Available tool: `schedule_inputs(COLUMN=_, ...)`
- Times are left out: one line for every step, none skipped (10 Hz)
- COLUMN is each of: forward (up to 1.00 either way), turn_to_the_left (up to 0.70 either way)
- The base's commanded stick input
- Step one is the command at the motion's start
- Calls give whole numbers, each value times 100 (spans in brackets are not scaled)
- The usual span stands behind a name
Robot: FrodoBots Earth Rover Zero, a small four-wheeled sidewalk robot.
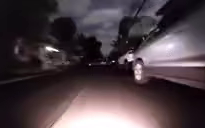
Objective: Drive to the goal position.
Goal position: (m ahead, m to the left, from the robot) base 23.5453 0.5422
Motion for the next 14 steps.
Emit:
schedule_inputs(forward=100, turn_to_the_left=0)
schedule_inputs(forward=100, turn_to_the_left=0)
schedule_inputs(forward=100, turn_to_the_left=0)
schedule_inputs(forward=100, turn_to_the_left=0)
schedule_inputs(forward=100, turn_to_the_left=0)
schedule_inputs(forward=100, turn_to_the_left=17)
schedule_inputs(forward=100, turn_to_the_left=27)
schedule_inputs(forward=100, turn_to_the_left=17)
schedule_inputs(forward=100, turn_to_the_left=0)
schedule_inputs(forward=100, turn_to_the_left=0)
schedule_inputs(forward=100, turn_to_the_left=0)
schedule_inputs(forward=100, turn_to_the_left=0)
schedule_inputs(forward=100, turn_to_the_left=0)
schedule_inputs(forward=100, turn_to_the_left=10)
